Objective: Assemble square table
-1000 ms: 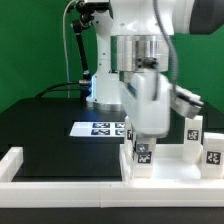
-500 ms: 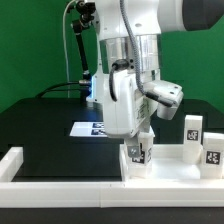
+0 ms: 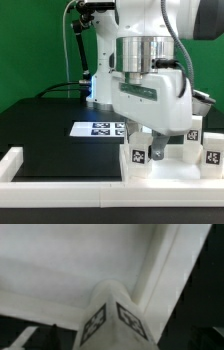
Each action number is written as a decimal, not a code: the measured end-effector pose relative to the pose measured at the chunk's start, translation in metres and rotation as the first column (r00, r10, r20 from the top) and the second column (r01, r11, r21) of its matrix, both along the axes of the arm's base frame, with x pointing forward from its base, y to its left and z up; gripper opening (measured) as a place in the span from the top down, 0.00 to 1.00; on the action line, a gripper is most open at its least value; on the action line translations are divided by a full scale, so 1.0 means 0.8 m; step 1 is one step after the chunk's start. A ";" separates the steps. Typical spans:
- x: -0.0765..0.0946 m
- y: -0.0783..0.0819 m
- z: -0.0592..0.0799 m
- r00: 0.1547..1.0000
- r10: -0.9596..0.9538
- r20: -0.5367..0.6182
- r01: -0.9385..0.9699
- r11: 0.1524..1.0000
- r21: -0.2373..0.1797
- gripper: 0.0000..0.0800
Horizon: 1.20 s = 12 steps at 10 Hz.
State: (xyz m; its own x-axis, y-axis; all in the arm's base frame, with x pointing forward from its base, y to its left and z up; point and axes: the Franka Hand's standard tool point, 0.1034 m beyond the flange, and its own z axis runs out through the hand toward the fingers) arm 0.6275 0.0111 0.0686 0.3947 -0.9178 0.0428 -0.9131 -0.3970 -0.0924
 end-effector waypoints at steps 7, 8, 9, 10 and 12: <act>0.000 -0.002 0.000 0.956 0.294 -0.012 -0.294 0.955 -0.045 0.47; 0.000 -0.002 -0.001 0.972 0.235 -0.010 -0.235 0.971 -0.038 0.47; 0.000 -0.002 -0.001 0.983 0.182 -0.008 -0.182 0.983 -0.033 0.64; -0.001 -0.003 -0.001 0.995 0.103 -0.005 -0.103 0.994 -0.024 0.64; -0.001 -0.005 -0.001 0.990 -0.139 -0.006 0.139 0.990 0.007 0.64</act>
Offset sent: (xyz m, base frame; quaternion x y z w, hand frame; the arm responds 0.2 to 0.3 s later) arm 0.0000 0.0000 0.0000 0.0000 0.0000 -0.1938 0.9810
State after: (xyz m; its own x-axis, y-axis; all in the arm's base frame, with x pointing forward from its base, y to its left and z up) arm 0.6267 0.0073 0.0676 0.2633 -0.9641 0.0341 -0.9600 -0.2654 -0.0897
